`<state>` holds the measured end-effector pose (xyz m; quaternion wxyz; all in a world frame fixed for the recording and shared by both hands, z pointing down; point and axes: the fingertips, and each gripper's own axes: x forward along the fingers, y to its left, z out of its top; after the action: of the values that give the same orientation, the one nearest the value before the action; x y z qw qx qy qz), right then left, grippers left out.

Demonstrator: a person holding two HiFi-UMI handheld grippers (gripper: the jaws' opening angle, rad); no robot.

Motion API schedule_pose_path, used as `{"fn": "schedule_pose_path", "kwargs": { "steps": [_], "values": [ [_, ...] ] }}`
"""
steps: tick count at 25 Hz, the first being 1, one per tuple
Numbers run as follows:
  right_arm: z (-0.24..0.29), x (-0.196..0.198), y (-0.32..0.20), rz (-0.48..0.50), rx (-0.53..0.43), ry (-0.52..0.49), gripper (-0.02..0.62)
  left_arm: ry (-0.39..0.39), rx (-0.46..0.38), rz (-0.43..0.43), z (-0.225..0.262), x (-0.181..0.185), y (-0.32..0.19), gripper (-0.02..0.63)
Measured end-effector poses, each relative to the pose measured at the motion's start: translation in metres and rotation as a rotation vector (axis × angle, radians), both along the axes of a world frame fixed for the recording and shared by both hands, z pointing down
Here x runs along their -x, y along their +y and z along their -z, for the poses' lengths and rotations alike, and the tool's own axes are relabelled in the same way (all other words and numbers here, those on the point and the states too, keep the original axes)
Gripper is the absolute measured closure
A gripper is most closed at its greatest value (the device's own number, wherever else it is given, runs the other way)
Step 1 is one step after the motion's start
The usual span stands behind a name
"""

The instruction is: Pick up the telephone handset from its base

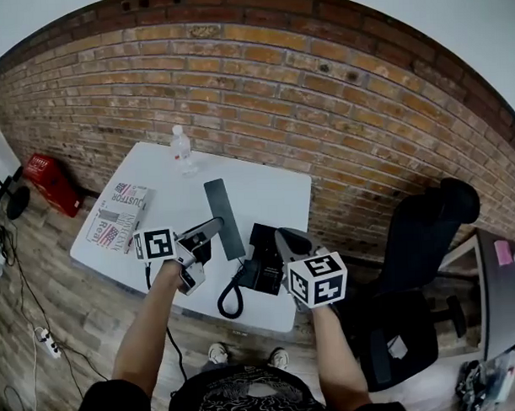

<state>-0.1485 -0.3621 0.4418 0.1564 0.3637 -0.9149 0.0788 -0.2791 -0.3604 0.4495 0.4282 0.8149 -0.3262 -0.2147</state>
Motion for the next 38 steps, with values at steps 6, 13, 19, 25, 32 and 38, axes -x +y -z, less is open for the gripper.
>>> {"fn": "schedule_pose_path", "kwargs": {
  "steps": [6, 13, 19, 25, 32, 38],
  "values": [
    [0.016, 0.014, -0.004, 0.067, -0.032, -0.019, 0.596, -0.096, -0.087, 0.204, 0.04, 0.029, 0.011, 0.531],
    [0.047, 0.034, -0.009, 0.158, -0.097, -0.054, 0.595, -0.14, -0.178, 0.405, 0.088, 0.058, 0.044, 0.532],
    [0.068, 0.057, -0.006, 0.233, -0.13, -0.098, 0.597, -0.24, -0.209, 0.587, 0.109, 0.094, 0.081, 0.532],
    [0.083, 0.074, 0.002, 0.286, -0.153, -0.128, 0.595, -0.388, -0.181, 0.749, 0.114, 0.119, 0.113, 0.532],
    [0.087, 0.085, 0.007, 0.299, -0.163, -0.144, 0.597, -0.524, -0.129, 0.849, 0.104, 0.134, 0.137, 0.532],
    [0.085, 0.089, 0.008, 0.31, -0.157, -0.148, 0.597, -0.545, -0.101, 0.861, 0.093, 0.134, 0.141, 0.531]
  ]
}}
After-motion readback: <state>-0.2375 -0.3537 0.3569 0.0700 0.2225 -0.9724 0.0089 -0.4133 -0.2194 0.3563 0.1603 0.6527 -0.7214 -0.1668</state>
